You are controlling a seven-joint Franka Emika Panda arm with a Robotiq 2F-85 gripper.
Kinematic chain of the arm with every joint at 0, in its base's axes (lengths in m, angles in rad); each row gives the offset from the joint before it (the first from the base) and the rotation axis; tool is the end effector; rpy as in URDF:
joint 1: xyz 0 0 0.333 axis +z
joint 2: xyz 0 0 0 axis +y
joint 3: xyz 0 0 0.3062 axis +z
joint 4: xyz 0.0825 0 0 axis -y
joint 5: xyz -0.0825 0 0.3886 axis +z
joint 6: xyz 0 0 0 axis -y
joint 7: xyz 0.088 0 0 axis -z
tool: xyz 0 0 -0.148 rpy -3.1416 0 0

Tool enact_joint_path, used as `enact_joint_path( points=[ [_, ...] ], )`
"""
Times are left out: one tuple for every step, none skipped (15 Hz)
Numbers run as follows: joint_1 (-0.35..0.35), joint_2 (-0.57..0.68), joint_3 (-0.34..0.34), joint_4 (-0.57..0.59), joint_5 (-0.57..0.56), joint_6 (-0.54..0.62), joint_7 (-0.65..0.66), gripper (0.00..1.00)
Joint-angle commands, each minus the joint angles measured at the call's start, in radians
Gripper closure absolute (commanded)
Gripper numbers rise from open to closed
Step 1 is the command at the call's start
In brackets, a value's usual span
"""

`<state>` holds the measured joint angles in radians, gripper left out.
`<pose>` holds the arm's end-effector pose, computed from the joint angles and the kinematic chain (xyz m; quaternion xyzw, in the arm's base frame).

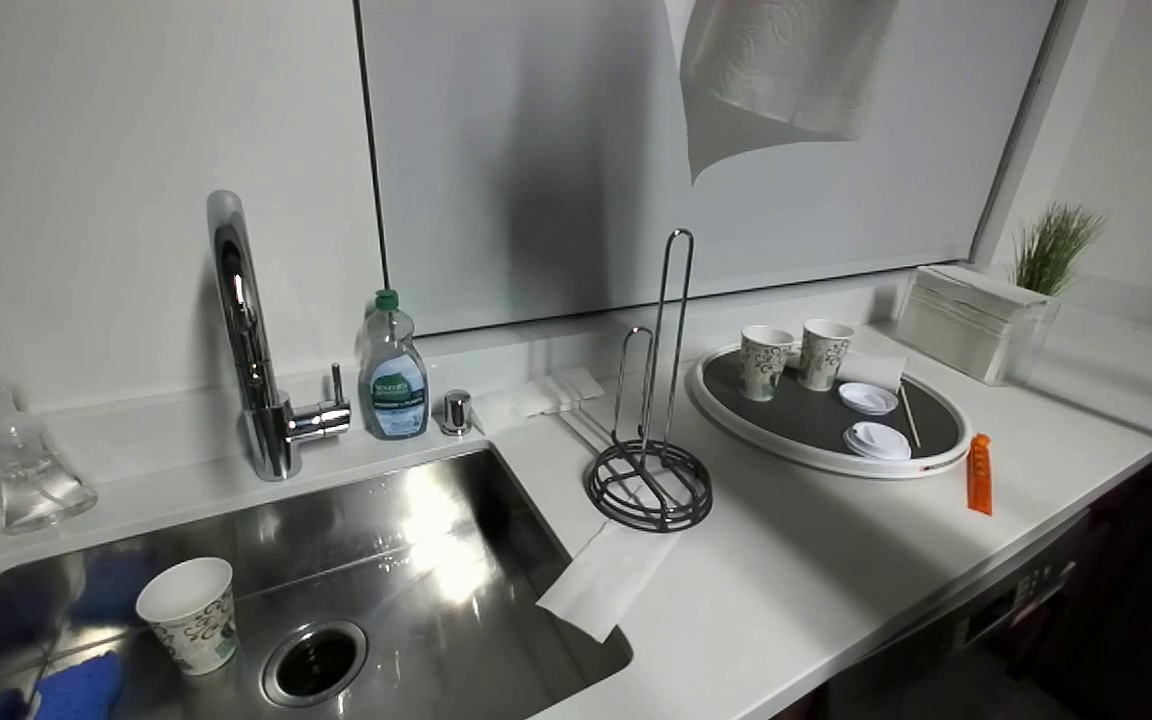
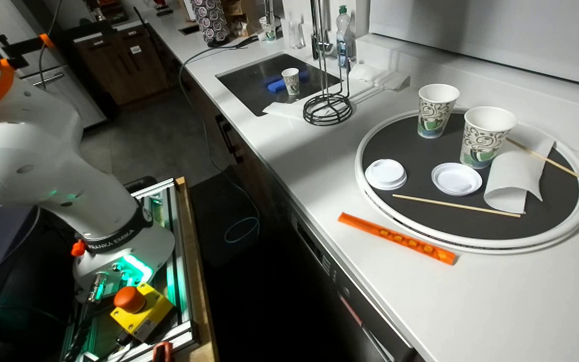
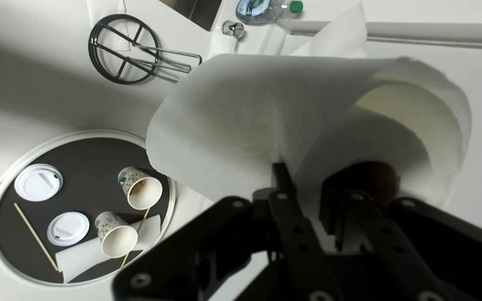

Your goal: Put the paper towel roll on the counter.

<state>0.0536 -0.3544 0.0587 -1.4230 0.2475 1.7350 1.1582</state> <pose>0.4239 0.0892 0.8487 -0.8247 0.4497 -0.1948 0.2822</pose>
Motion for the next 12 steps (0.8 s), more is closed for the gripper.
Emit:
enact_joint_path(
  points=[
    [-0.062, -0.024, 0.009, -0.031, -0.036, -0.005, 0.064, 0.95],
    [-0.058, -0.044, -0.006, -0.084, -0.035, 0.019, 0.072, 0.95],
    [-0.064, -0.059, -0.012, -0.145, -0.020, 0.043, 0.073, 0.95],
    [-0.069, -0.067, -0.016, -0.186, -0.014, 0.051, 0.078, 0.95],
    [-0.072, -0.078, -0.018, -0.244, -0.008, 0.069, 0.083, 0.95],
    [-0.087, -0.083, -0.014, -0.295, 0.003, 0.088, 0.087, 0.95],
    [-0.093, -0.095, -0.013, -0.352, 0.008, 0.109, 0.100, 0.95],
    [-0.100, -0.112, -0.007, -0.410, 0.008, 0.131, 0.124, 0.95],
    [-0.101, -0.118, -0.003, -0.467, 0.016, 0.168, 0.135, 0.95],
    [-0.100, -0.133, 0.005, -0.524, 0.024, 0.198, 0.156, 0.95],
    [-0.096, -0.141, 0.017, -0.583, 0.036, 0.242, 0.181, 0.95],
    [-0.095, -0.150, 0.030, -0.641, 0.046, 0.288, 0.211, 0.95]
  ],
)
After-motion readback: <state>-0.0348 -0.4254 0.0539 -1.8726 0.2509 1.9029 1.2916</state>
